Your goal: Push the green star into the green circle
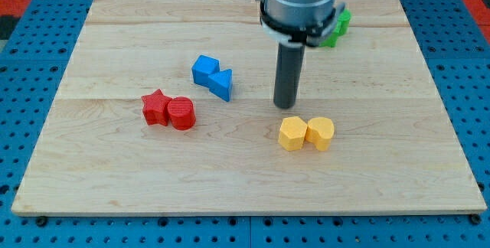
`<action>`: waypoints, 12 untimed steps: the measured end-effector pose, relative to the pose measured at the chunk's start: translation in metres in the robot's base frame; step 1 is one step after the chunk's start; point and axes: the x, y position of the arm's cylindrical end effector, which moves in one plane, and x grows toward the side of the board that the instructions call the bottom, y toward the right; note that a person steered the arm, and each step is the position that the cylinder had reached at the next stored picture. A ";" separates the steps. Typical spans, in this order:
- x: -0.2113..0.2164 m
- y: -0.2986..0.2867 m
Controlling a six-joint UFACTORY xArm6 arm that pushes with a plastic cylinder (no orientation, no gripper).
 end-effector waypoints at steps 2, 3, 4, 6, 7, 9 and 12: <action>-0.038 0.087; -0.049 0.144; -0.091 0.166; -0.155 0.132; -0.177 0.129; -0.181 0.087; -0.150 0.158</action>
